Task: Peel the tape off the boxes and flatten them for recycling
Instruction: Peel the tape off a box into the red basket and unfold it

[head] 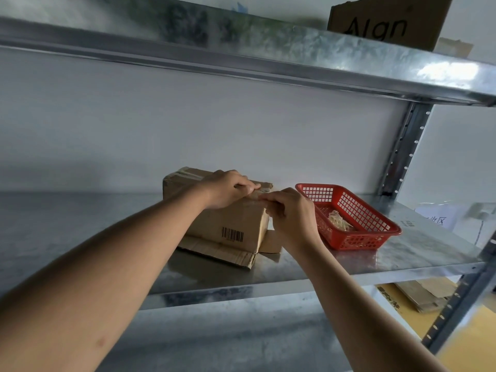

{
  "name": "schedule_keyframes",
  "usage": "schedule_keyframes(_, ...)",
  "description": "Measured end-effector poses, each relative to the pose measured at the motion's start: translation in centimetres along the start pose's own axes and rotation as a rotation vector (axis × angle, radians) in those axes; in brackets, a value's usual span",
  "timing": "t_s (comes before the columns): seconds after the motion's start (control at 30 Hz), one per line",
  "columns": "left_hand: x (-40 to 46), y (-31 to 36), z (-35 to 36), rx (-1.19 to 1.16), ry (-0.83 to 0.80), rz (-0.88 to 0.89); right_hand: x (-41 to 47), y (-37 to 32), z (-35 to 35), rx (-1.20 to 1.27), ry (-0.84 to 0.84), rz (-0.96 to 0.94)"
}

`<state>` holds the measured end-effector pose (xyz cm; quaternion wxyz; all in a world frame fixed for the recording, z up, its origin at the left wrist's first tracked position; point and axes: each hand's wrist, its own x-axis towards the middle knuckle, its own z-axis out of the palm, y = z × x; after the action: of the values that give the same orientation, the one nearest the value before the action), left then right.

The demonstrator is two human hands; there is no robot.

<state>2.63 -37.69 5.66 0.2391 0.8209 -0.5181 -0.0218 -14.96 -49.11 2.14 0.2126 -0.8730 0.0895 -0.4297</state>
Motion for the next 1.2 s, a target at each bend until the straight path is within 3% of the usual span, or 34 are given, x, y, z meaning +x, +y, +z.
schedule_keyframes(0.23,-0.3,-0.2,0.3,-0.005,0.031,-0.005,-1.4,-0.7,0.3,0.028,0.004,0.074)
schedule_keyframes(0.53,-0.9,0.6,0.1,0.115,-0.042,-0.021,-3.4,0.7,-2.3,0.3,0.12,0.371)
schedule_keyframes(0.67,-1.1,1.9,0.7,0.274,-0.077,-0.019,-3.1,0.6,-2.8,0.106,0.229,0.345)
schedule_keyframes(0.9,0.7,5.1,2.9,0.382,-0.053,0.04,-1.5,3.0,-4.6,0.031,0.257,0.395)
schedule_keyframes(1.2,4.7,9.9,3.8,0.302,0.002,-0.282,0.7,8.8,-8.6,-0.065,0.269,0.424)
